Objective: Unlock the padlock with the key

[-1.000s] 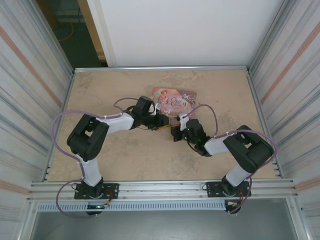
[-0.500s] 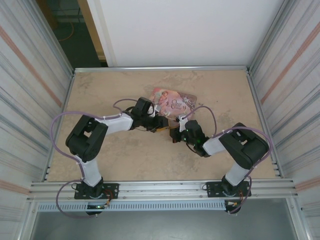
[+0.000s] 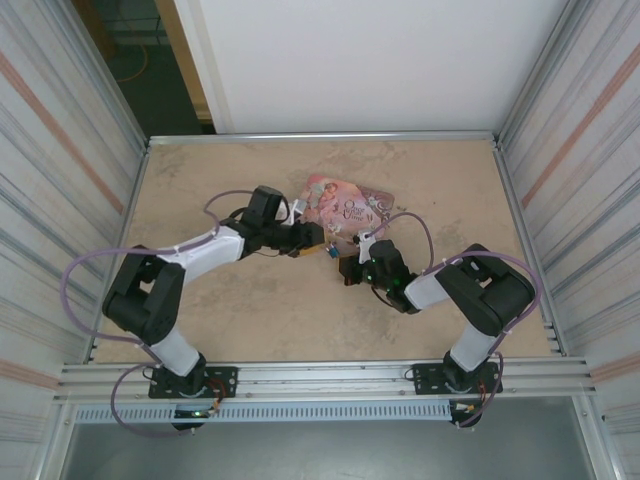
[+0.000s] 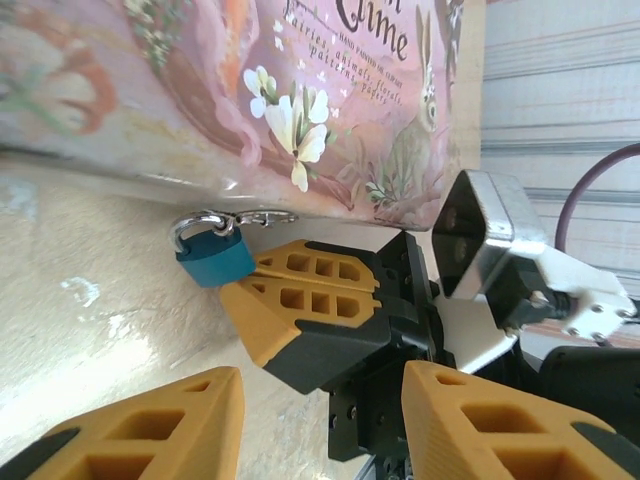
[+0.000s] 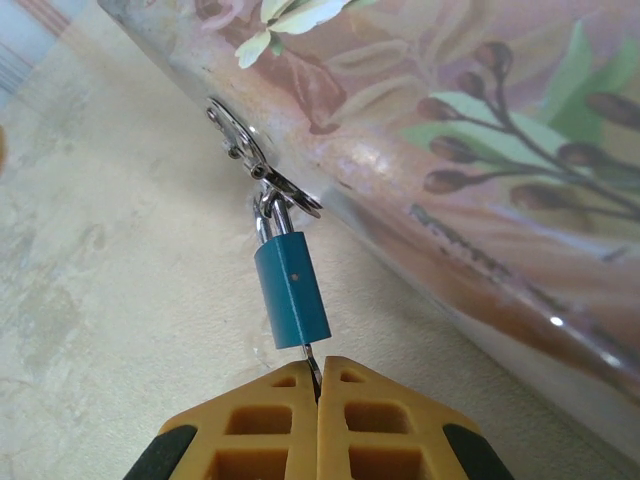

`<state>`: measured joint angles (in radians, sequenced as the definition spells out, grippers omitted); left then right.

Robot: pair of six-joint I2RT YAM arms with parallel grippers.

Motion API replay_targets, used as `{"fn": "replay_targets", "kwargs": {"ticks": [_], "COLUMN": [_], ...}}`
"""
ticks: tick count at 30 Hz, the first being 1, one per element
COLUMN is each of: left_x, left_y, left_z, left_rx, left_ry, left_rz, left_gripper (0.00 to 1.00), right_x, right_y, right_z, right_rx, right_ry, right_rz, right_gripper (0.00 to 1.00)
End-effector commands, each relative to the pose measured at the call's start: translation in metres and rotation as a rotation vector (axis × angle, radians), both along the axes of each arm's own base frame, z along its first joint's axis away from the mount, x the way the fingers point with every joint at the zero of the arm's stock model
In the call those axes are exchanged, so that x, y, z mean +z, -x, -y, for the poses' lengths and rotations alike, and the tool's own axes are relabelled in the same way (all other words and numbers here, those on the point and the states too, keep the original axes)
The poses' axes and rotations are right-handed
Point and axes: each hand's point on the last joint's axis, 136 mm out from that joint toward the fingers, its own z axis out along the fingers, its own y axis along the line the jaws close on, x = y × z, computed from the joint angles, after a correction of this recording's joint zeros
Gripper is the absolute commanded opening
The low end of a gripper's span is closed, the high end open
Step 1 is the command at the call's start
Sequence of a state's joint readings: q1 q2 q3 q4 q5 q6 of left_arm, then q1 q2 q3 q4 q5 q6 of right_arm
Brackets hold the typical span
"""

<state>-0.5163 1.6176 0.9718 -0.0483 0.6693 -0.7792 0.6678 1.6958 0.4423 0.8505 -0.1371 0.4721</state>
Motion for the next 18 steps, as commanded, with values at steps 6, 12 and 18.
{"fn": "replay_targets", "kwargs": {"ticks": [6,12,18], "left_x": [0.038,0.06,0.073], "left_y": [0.002,0.006,0.012], "left_z": [-0.03,-0.054,-0.068], "left_rx": [0.035,0.061,0.112], "left_ry": [0.011,-0.024,-0.025], "left_rz": [0.161,0.266,0.346], "left_gripper": [0.5,0.53,0.55], "right_x": [0.012,0.022,0.031], "right_y": [-0.005,-0.007,-0.007], "right_z": [-0.009,-0.01,-0.011], "right_rx": [0.002,-0.008,-0.013], "right_ry": [-0.039,-0.06,-0.08], "right_rz": [-0.014,-0.007,-0.015], "right_gripper": [0.0,0.0,0.0]}}
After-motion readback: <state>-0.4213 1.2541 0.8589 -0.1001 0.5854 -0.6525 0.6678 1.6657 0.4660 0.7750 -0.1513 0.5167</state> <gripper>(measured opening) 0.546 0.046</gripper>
